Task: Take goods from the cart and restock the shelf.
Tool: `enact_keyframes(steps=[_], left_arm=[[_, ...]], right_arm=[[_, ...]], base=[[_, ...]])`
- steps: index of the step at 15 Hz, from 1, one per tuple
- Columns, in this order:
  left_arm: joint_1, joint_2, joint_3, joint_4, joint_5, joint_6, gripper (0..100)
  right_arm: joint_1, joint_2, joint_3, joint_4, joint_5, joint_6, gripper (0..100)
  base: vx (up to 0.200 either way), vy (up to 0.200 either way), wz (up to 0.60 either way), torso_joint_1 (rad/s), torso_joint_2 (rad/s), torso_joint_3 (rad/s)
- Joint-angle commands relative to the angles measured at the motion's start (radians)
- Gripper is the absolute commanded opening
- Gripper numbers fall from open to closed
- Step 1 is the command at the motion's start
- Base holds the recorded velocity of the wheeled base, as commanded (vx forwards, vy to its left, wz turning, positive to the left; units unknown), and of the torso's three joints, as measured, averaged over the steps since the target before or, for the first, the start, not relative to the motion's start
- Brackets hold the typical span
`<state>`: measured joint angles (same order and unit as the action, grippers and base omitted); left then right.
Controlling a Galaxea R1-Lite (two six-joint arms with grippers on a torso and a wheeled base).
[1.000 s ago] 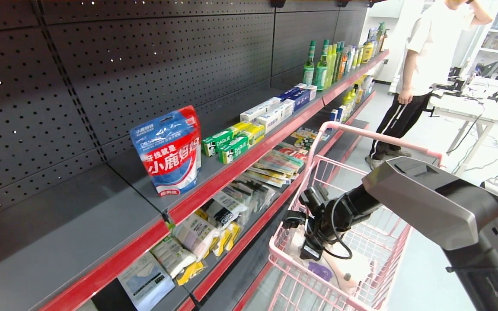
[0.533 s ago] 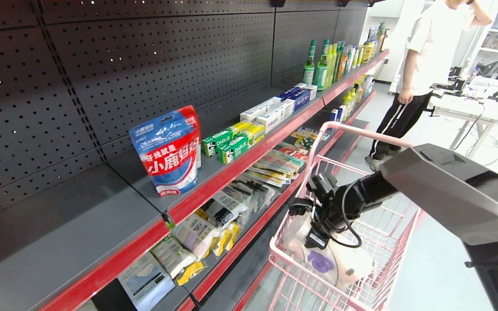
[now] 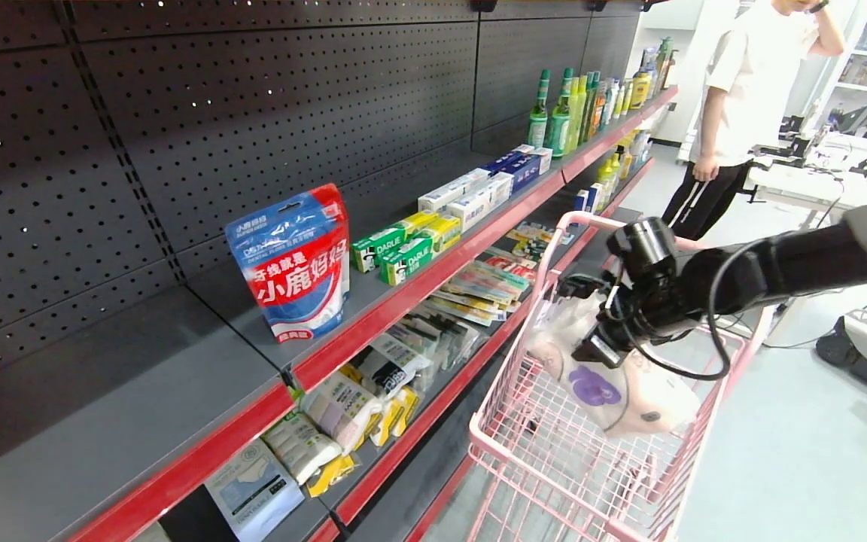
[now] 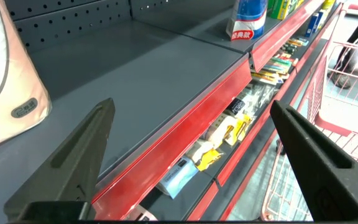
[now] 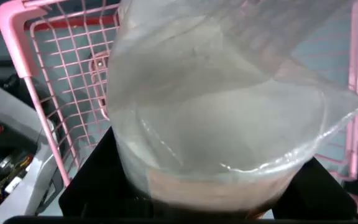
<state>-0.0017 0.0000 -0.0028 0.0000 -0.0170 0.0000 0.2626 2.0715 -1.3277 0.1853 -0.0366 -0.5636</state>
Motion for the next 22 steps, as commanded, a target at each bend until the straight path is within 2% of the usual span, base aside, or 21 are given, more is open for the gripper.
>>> enact_keyframes(steps=[1, 5, 7, 8, 11, 13, 14, 15, 17, 22], left_arm=[[0.000, 0.000, 0.001, 0.000, 0.000, 0.000, 100], [0.000, 0.000, 0.001, 0.000, 0.000, 0.000, 100], [0.000, 0.000, 0.001, 0.000, 0.000, 0.000, 100], [0.000, 0.000, 0.000, 0.000, 0.000, 0.000, 100], [0.000, 0.000, 0.000, 0.000, 0.000, 0.000, 100], [0.000, 0.002, 0.000, 0.000, 0.000, 0.002, 100], [0.000, 0.002, 0.000, 0.000, 0.000, 0.002, 100], [0.000, 0.002, 0.000, 0.000, 0.000, 0.002, 100], [0.000, 0.000, 0.000, 0.000, 0.000, 0.002, 100], [0.000, 0.000, 0.000, 0.000, -0.001, 0.002, 100]], right_arm=[[-0.054, -0.309, 0.110, 0.003, -0.009, 0.037, 0], [-0.080, -0.636, 0.268, 0.002, -0.055, 0.071, 0], [-0.098, -0.854, 0.387, -0.001, -0.059, 0.162, 0], [-0.108, -0.892, 0.407, -0.001, -0.059, 0.172, 0], [-0.218, -1.193, 0.591, -0.003, -0.045, 0.183, 0], [-0.230, -1.266, 0.634, -0.003, -0.043, 0.185, 0], [-0.232, -1.389, 0.696, -0.007, -0.043, 0.252, 0], [-0.229, -1.397, 0.691, -0.010, -0.045, 0.301, 0], [-0.270, -1.429, 0.728, -0.106, -0.060, 0.372, 0], [-0.282, -1.519, 0.808, -0.081, -0.042, 0.373, 0]], base=[[0.000, 0.000, 0.00, 0.000, 0.00, 0.000], [0.000, 0.000, 0.00, 0.000, 0.00, 0.000], [0.000, 0.000, 0.00, 0.000, 0.00, 0.000], [0.000, 0.000, 0.00, 0.000, 0.00, 0.000], [0.000, 0.000, 0.00, 0.000, 0.00, 0.000], [0.000, 0.000, 0.00, 0.000, 0.00, 0.000], [0.000, 0.000, 0.00, 0.000, 0.00, 0.000], [0.000, 0.000, 0.00, 0.000, 0.00, 0.000], [0.000, 0.000, 0.00, 0.000, 0.00, 0.000], [0.000, 0.000, 0.00, 0.000, 0.00, 0.000]])
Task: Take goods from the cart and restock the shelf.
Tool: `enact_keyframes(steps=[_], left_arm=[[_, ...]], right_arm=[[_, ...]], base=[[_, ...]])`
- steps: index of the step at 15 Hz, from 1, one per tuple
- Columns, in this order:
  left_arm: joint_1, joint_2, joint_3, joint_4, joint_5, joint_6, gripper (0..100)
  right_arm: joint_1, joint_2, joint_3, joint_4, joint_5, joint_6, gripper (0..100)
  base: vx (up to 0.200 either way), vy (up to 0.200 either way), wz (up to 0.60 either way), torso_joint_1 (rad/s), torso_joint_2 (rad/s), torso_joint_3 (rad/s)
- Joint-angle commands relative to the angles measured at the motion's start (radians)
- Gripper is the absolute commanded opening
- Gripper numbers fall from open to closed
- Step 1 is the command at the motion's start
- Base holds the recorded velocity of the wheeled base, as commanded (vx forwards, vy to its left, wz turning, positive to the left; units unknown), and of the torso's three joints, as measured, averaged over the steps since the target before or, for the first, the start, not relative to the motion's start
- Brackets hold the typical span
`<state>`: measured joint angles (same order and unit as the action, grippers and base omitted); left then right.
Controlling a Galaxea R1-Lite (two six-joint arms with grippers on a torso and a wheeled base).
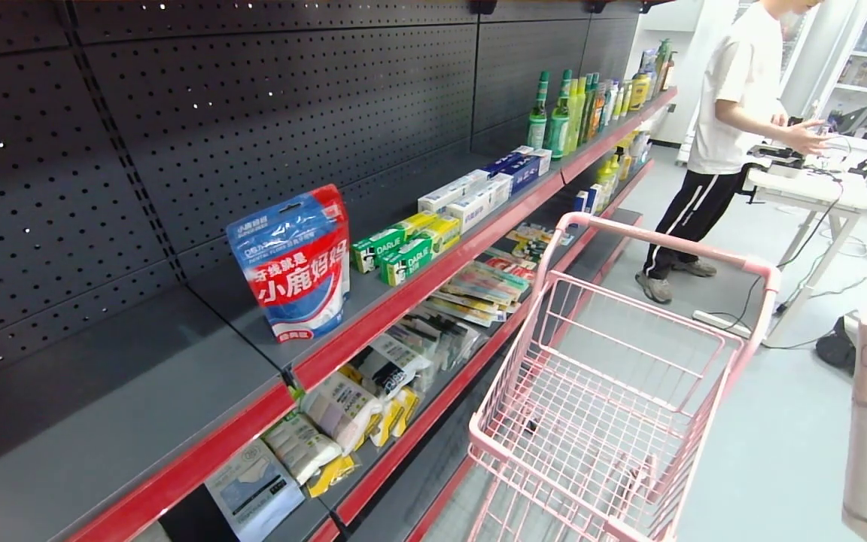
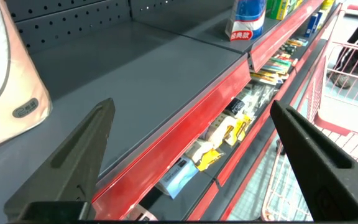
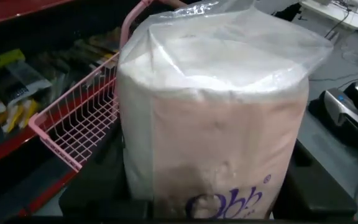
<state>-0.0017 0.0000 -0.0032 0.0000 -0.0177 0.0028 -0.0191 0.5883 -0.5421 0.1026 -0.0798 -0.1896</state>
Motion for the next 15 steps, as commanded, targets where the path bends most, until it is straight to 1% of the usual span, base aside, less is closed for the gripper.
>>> enact_keyframes(steps=[1, 4, 10, 15], left_arm=[[0.000, 0.000, 0.000, 0.000, -0.001, -0.001, 100], [0.000, 0.000, 0.000, 0.000, -0.001, 0.000, 100], [0.000, 0.000, 0.000, 0.000, -0.001, -0.001, 100], [0.000, 0.000, 0.000, 0.000, -0.001, -0.001, 100]], right_arm=[[0.004, -0.041, 0.033, 0.002, 0.009, -0.001, 0], [0.005, -0.048, 0.036, 0.002, 0.046, -0.001, 0], [0.005, -0.068, 0.048, 0.002, 0.048, -0.028, 0], [0.007, -0.068, 0.045, 0.002, 0.051, -0.030, 0]], base=[[0.000, 0.000, 0.00, 0.000, 0.00, 0.000], [0.000, 0.000, 0.00, 0.000, 0.00, 0.000], [0.000, 0.000, 0.00, 0.011, -0.02, -0.015], [0.000, 0.000, 0.00, 0.164, -0.35, -0.193]])
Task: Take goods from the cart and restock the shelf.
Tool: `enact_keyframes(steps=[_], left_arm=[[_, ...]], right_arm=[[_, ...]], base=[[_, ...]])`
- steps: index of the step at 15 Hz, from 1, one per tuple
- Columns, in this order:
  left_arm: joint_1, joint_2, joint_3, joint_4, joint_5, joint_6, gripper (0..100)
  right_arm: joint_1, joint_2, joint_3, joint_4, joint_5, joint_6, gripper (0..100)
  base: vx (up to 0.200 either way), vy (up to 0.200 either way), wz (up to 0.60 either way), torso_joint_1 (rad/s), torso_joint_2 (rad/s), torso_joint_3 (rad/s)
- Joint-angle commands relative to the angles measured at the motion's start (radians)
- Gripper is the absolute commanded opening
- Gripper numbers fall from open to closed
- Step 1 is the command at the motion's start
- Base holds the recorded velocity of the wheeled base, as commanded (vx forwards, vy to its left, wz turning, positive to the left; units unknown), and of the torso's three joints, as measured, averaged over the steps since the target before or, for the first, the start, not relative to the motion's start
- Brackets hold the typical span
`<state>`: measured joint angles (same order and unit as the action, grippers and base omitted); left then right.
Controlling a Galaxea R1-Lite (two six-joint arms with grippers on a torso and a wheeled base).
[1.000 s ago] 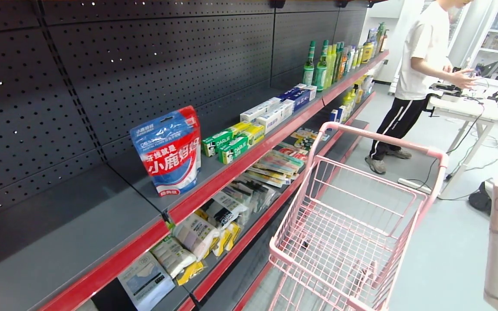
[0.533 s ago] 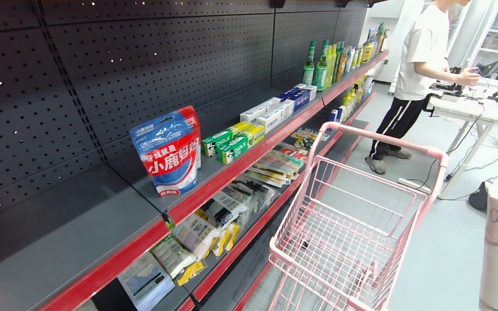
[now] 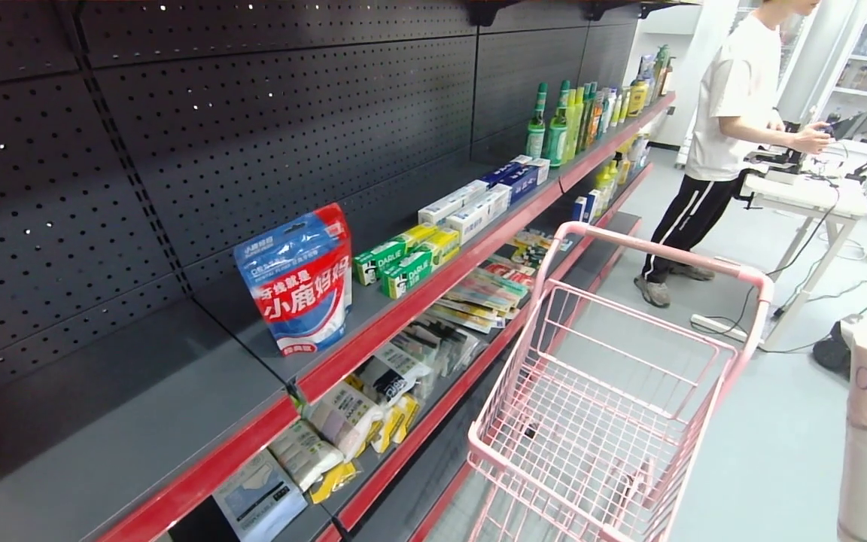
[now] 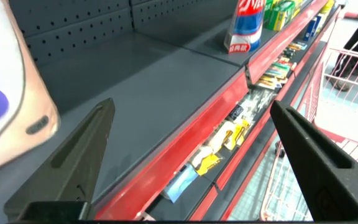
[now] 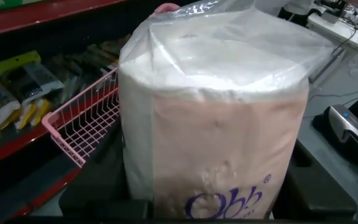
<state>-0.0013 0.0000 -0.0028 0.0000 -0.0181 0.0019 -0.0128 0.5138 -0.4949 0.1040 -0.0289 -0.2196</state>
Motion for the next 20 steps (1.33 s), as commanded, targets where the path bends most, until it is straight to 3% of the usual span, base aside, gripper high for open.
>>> enact_keyframes(steps=[1, 20], left_arm=[[0.000, 0.000, 0.001, 0.000, 0.000, 0.000, 100], [0.000, 0.000, 0.000, 0.000, 0.000, 0.000, 100]], right_arm=[[0.000, 0.008, -0.002, 0.000, 0.000, 0.000, 0], [0.000, 0.034, 0.021, 0.000, 0.021, -0.012, 0]], base=[[0.000, 0.000, 0.00, 0.168, -0.35, -0.198], [0.000, 0.000, 0.00, 0.125, -0.26, -0.140]])
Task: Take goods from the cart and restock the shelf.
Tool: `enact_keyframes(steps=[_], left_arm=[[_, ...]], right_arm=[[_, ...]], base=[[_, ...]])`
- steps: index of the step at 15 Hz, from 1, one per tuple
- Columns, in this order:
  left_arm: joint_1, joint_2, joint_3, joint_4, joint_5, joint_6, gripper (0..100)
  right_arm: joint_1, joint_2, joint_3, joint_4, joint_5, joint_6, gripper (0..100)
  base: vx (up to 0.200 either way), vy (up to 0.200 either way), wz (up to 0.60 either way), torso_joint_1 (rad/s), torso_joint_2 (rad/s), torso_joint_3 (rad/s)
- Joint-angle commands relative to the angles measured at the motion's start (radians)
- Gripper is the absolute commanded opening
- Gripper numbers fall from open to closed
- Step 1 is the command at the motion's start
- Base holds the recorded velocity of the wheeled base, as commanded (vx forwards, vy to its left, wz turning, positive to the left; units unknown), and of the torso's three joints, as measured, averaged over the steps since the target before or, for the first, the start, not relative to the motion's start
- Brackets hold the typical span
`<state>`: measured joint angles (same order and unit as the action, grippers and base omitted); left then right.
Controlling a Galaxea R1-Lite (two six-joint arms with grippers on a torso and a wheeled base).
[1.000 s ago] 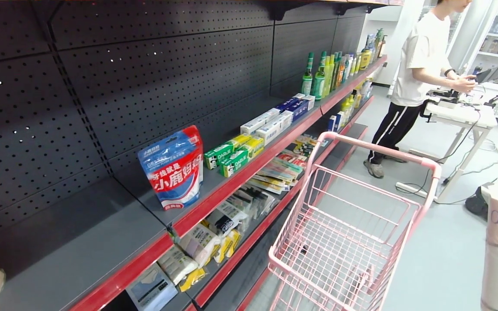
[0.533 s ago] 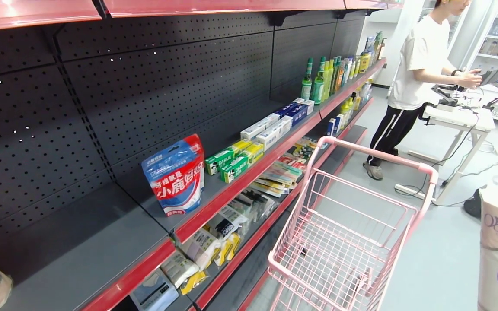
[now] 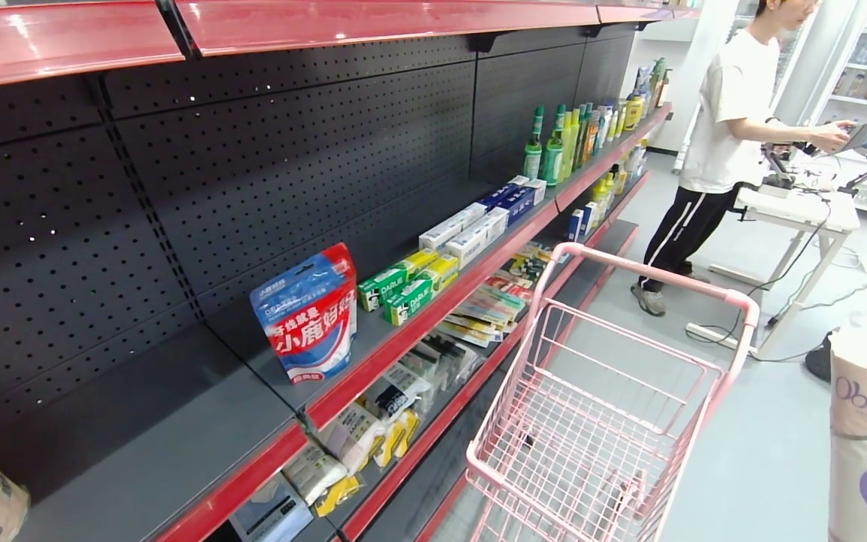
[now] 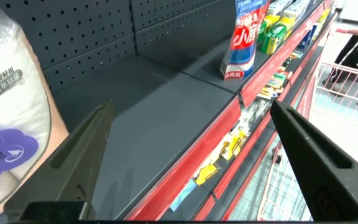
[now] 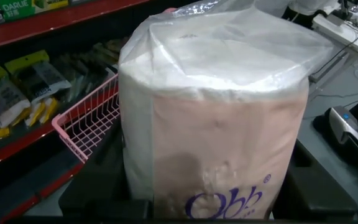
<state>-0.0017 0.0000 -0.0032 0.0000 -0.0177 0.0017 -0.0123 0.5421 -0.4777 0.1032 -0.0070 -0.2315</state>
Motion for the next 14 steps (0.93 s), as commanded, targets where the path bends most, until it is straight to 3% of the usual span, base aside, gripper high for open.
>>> enact_keyframes(steps=[1, 6, 14], left_arm=[[0.000, 0.000, 0.000, 0.000, 0.001, 0.000, 100], [0.000, 0.000, 0.000, 0.000, -0.001, 0.000, 100], [0.000, 0.002, 0.000, 0.000, 0.001, 0.000, 100]], right_arm=[[0.000, 0.004, 0.008, 0.001, -0.001, 0.000, 0], [-0.001, 0.004, 0.021, 0.000, -0.004, -0.003, 0], [-0.001, 0.021, 0.028, -0.005, -0.002, -0.017, 0]], base=[[0.000, 0.000, 0.00, 0.100, -0.17, -0.090], [0.000, 0.000, 0.00, 0.027, -0.06, -0.029], [0.000, 0.000, 0.60, 0.003, 0.00, 0.001]])
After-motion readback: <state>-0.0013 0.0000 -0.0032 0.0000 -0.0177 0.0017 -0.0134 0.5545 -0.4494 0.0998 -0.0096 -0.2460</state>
